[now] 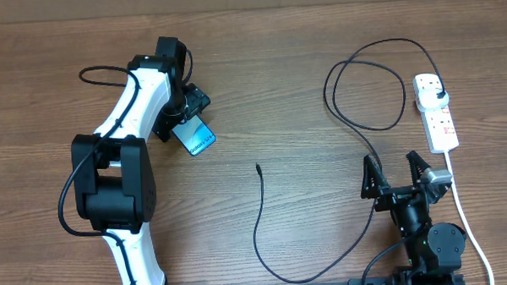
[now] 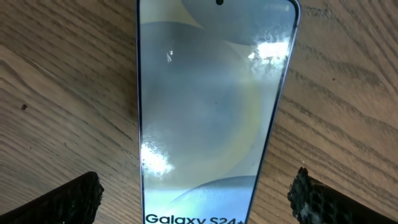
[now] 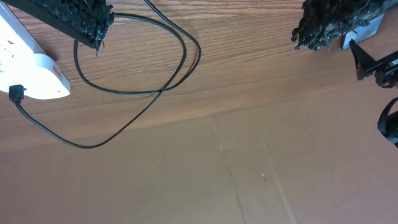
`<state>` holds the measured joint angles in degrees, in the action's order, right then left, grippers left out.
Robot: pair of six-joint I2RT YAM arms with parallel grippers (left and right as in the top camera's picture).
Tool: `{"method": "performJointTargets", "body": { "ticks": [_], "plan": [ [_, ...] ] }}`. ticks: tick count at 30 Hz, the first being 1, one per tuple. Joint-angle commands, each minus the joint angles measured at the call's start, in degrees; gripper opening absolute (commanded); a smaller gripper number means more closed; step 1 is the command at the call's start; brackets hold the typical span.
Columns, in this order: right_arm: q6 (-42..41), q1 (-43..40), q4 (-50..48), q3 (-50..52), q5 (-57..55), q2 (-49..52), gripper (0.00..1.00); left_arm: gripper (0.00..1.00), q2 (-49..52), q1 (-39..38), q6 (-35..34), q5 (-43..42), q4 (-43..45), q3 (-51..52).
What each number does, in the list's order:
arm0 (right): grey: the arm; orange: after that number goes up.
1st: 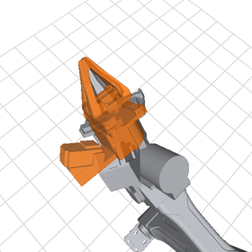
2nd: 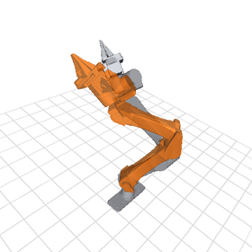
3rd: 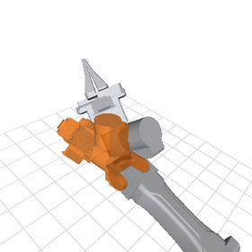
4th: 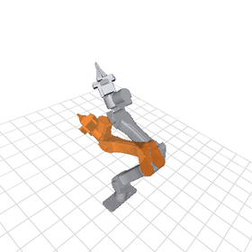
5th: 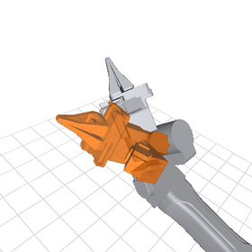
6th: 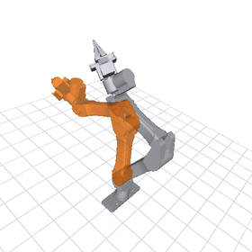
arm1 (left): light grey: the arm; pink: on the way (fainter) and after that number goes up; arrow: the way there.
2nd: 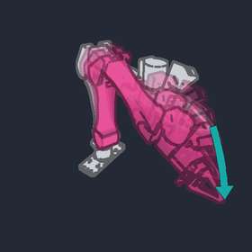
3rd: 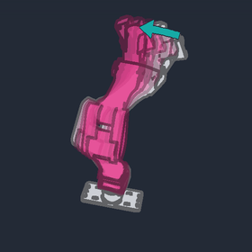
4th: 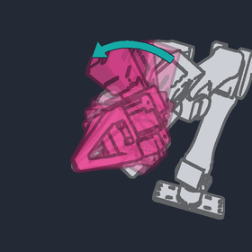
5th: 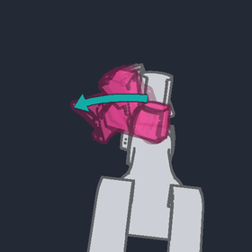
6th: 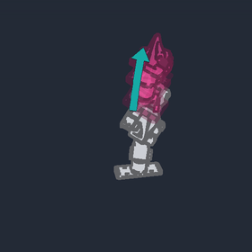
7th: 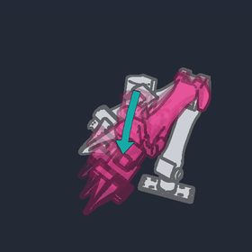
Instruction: Plug charger to phone and switch on socket
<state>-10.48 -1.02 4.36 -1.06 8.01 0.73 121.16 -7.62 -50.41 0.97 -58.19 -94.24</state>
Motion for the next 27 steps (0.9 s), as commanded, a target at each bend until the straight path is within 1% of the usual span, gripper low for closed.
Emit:
{"method": "performJointTargets", "body": {
  "ticks": [1,7,15,27],
  "plan": [
    [0.00,0.37,-0.15,0.59,-0.68,-0.57,1.00,1.00,0.46,0.39,1.11,1.95,0.15,-0.70],
    [0.00,0.37,-0.15,0.59,-0.68,-0.57,1.00,1.00,1.05,0.35,1.11,2.40,0.63,-0.66],
    [0.00,0.37,-0.15,0.61,-0.68,-0.57,1.00,1.00,4.52,0.48,1.18,0.02,0.85,-0.66],
    [0.00,0.37,-0.15,0.61,-0.68,-0.57,1.00,1.00,4.87,0.55,1.16,-0.37,3.04,-0.66]
  ]
}}
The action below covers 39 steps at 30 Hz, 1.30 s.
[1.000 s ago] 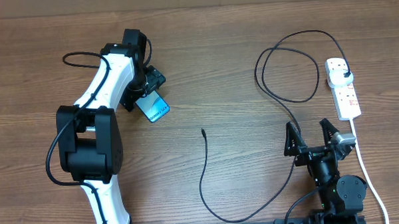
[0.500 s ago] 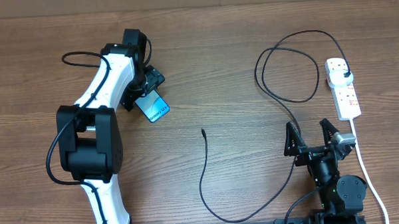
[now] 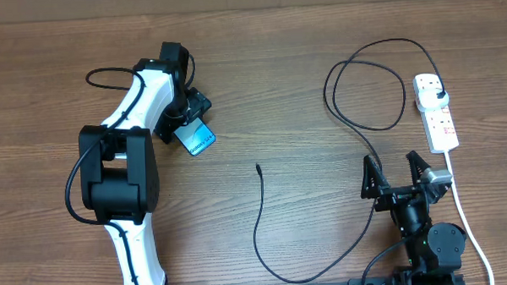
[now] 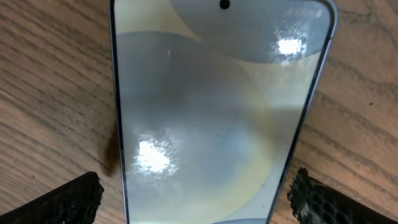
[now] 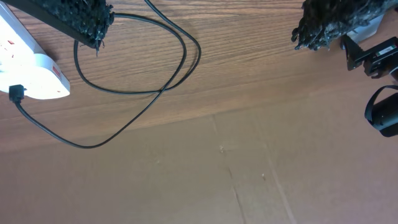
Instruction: Plug charger to phone and switch on socket
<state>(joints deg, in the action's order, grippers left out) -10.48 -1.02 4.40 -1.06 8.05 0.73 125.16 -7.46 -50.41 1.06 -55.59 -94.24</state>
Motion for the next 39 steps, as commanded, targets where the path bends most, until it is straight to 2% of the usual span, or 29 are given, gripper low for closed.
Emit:
{"method": "performJointTargets", "body": {
  "ticks": [1,39],
  "plan": [
    [0.00,0.37,-0.20,0.61,-0.72,-0.57,1.00,1.00,0.87,0.37,1.14,-0.48,0.61,-0.66],
    [0.00,0.37,-0.20,0.61,-0.72,-0.57,1.00,1.00,1.18,-0.61,0.07,0.83,0.85,0.07]
  ]
}}
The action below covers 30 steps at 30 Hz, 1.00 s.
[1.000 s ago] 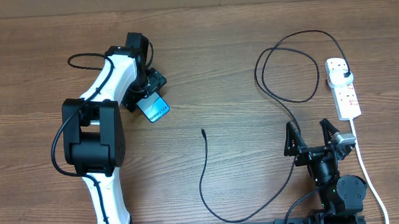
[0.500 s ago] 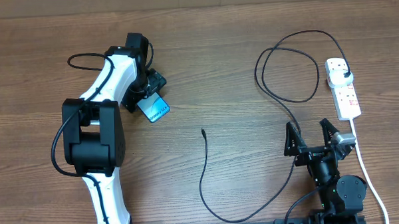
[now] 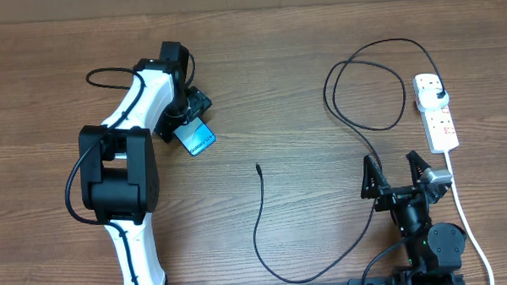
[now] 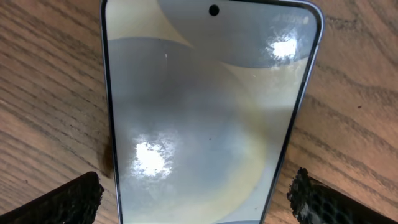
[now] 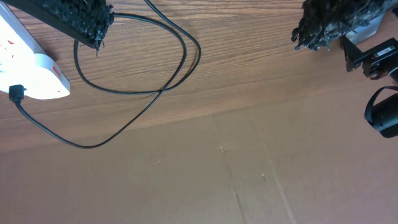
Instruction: Plug charger to phone and switch on socket
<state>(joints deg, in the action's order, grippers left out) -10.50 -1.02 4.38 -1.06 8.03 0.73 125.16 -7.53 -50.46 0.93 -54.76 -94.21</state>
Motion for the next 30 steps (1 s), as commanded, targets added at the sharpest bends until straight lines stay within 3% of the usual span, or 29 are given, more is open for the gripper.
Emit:
{"method": "performJointTargets", "body": {
  "ticks": [1,30],
  "plan": [
    [0.02,0.37,-0.17,0.61,-0.70,-0.57,1.00,1.00,1.18,-0.55,0.09,0.96,0.04,0.04],
    [0.02,0.37,-0.17,0.59,-0.70,-0.57,1.00,1.00,1.22,-0.59,-1.42,-0.50,-0.31,1.27]
  ]
}}
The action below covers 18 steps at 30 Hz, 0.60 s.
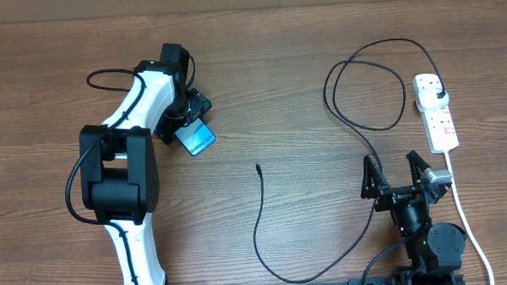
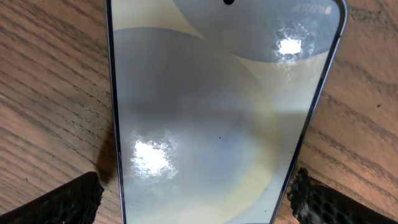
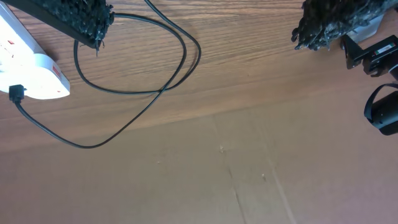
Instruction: Plug charger to phone and switch on socket
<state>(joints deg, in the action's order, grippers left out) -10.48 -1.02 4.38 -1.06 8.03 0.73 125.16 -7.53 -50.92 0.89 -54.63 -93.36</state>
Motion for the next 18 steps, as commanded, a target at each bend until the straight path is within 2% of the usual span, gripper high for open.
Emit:
{"method": "performJointTargets", "body": {
  "ticks": [1,18],
  "plan": [
    [0.00,0.37,-0.17,0.59,-0.70,-0.57,1.00,1.00,1.22,-0.59,-0.94,-0.46,-0.76,0.44],
    [0.00,0.37,-0.17,0.61,-0.70,-0.57,1.00,1.00,1.88,-0.31,-0.96,-0.28,-3.39,0.44]
  ]
}}
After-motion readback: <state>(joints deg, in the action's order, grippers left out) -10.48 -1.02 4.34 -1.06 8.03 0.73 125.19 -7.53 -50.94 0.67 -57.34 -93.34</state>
